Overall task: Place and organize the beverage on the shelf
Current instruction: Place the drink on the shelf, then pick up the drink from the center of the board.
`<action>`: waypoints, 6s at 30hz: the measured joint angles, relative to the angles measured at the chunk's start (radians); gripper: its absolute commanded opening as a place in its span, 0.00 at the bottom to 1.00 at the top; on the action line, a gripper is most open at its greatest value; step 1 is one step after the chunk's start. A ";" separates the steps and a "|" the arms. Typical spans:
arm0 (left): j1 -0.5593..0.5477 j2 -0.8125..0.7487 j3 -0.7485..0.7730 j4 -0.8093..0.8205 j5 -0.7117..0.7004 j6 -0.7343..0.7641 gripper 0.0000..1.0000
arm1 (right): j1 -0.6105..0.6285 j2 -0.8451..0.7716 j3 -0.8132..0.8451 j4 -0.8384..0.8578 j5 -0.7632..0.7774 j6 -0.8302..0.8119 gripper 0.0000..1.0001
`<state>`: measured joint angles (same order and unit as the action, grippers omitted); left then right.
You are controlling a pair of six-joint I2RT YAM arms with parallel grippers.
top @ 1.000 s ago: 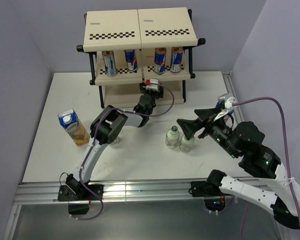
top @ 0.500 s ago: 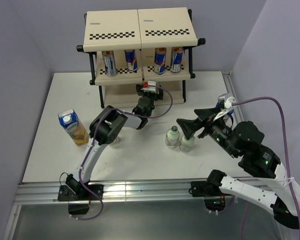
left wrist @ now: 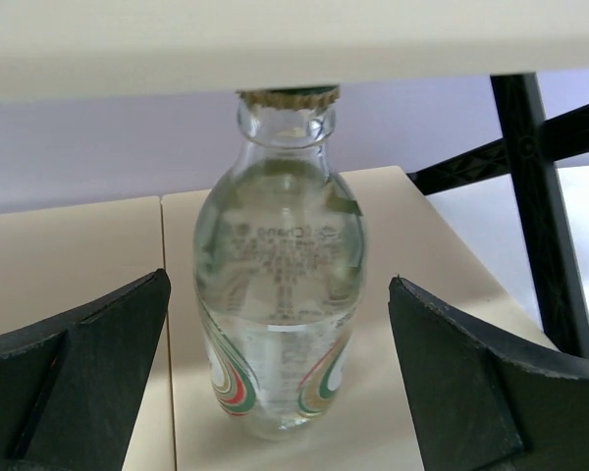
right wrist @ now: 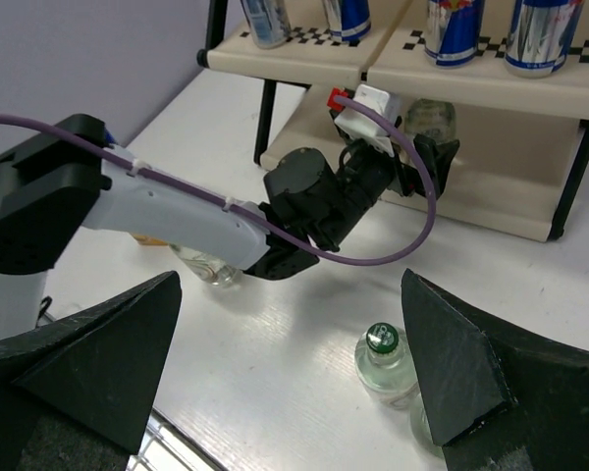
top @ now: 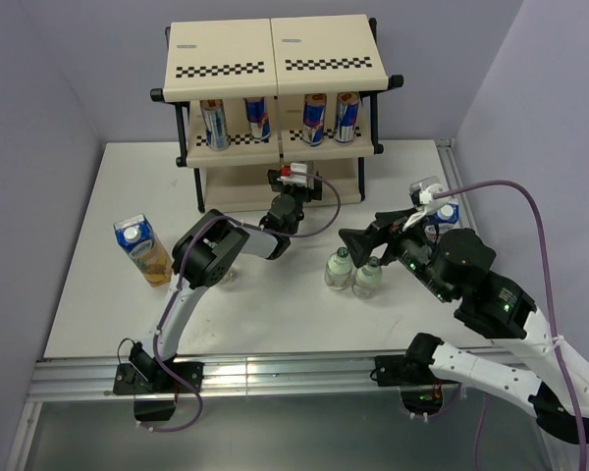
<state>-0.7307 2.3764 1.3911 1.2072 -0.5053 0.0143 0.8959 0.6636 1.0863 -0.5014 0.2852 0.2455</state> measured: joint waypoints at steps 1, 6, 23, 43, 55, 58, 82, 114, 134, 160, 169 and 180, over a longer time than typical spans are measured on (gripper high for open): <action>-0.002 -0.005 -0.006 0.000 0.000 -0.004 1.00 | 0.000 0.008 0.000 -0.001 0.005 0.000 1.00; -0.005 -0.050 -0.053 -0.001 0.000 -0.035 0.99 | 0.000 0.074 0.010 -0.030 0.071 0.011 1.00; -0.093 -0.345 -0.257 -0.102 -0.120 -0.121 0.99 | -0.008 0.127 0.029 -0.108 0.166 0.053 1.00; -0.331 -0.763 -0.229 -1.076 -0.134 -0.428 0.99 | -0.013 -0.021 0.062 -0.302 0.267 0.091 0.98; -0.462 -0.806 -0.227 -1.230 -0.045 -0.458 0.96 | -0.013 -0.035 0.047 -0.372 0.240 0.129 0.97; -0.476 -0.798 -0.227 -1.208 -0.039 -0.457 0.93 | -0.013 -0.036 0.043 -0.380 0.233 0.130 0.97; -0.480 -0.624 -0.218 -1.062 -0.069 -0.454 0.46 | -0.013 -0.084 0.005 -0.372 0.151 0.126 0.96; -0.395 -0.996 -0.225 -1.472 -0.185 -0.465 0.00 | -0.033 0.015 -0.130 0.000 0.106 0.056 1.00; -0.254 -1.213 0.163 -1.956 0.126 -0.372 0.00 | -0.037 0.507 -0.071 0.500 -0.634 -0.261 0.94; -0.253 -1.178 0.241 -2.010 0.348 -0.251 0.01 | -0.037 0.546 -0.072 0.623 -0.754 -0.192 0.89; -0.253 -1.165 0.244 -2.048 0.352 -0.204 0.00 | -0.022 0.563 -0.071 0.589 -0.742 -0.208 0.87; -0.253 -1.165 0.244 -2.048 0.356 -0.160 0.00 | -0.021 0.565 -0.073 0.552 -0.731 -0.214 0.87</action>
<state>-0.9840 1.2110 1.6348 -0.8410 -0.1493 -0.1455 0.8745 1.2285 1.0130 0.0505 -0.4454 0.0311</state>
